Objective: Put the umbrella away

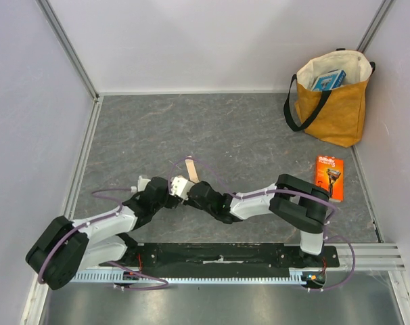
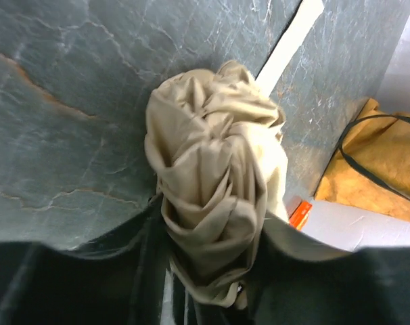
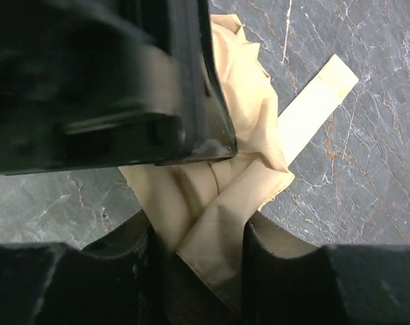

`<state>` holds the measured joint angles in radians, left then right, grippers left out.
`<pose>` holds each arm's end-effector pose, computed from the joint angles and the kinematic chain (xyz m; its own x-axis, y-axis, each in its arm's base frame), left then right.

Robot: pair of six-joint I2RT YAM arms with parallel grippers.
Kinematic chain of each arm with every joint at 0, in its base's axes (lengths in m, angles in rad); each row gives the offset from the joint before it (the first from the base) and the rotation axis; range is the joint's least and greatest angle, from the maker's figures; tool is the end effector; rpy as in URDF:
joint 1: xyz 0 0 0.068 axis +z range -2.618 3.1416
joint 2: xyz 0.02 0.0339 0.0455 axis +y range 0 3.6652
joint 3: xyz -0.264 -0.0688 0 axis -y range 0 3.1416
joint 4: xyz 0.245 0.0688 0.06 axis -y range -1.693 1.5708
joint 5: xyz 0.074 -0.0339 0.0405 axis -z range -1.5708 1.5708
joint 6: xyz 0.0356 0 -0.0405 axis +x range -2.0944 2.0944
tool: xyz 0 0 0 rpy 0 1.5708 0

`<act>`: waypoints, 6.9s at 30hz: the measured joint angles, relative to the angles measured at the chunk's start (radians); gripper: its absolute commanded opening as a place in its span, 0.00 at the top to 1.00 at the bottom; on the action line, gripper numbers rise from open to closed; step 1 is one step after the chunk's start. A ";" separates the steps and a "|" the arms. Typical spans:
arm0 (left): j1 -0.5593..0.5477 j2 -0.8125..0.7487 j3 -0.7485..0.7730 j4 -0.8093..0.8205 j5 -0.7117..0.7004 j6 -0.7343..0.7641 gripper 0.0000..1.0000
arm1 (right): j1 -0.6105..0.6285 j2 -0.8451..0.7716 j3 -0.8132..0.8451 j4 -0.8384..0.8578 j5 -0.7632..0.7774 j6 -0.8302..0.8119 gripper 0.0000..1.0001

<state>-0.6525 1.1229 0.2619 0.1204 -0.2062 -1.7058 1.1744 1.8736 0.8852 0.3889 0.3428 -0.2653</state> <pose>0.1563 -0.1103 0.1313 -0.3978 -0.9167 -0.0375 -0.5951 0.2889 -0.7499 0.1548 0.3389 0.1332 -0.0105 -0.6647 -0.7470 -0.7921 0.4615 -0.3995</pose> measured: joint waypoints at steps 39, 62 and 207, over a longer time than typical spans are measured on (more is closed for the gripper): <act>0.186 -0.017 -0.071 0.239 0.236 0.478 0.05 | -0.330 0.073 0.043 0.068 -0.768 0.336 1.00; 0.216 -0.290 -0.026 -0.087 0.133 0.396 0.03 | -0.351 0.052 0.031 0.038 -0.806 0.395 1.00; 0.271 0.260 0.198 -0.136 0.503 0.227 0.98 | 0.054 0.105 0.280 -0.381 0.153 -0.038 1.00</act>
<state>-0.3813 1.3830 0.4595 -0.0154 0.2966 -1.4792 1.2282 1.9781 1.1652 0.0074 0.4953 -0.3035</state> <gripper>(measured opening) 0.427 0.435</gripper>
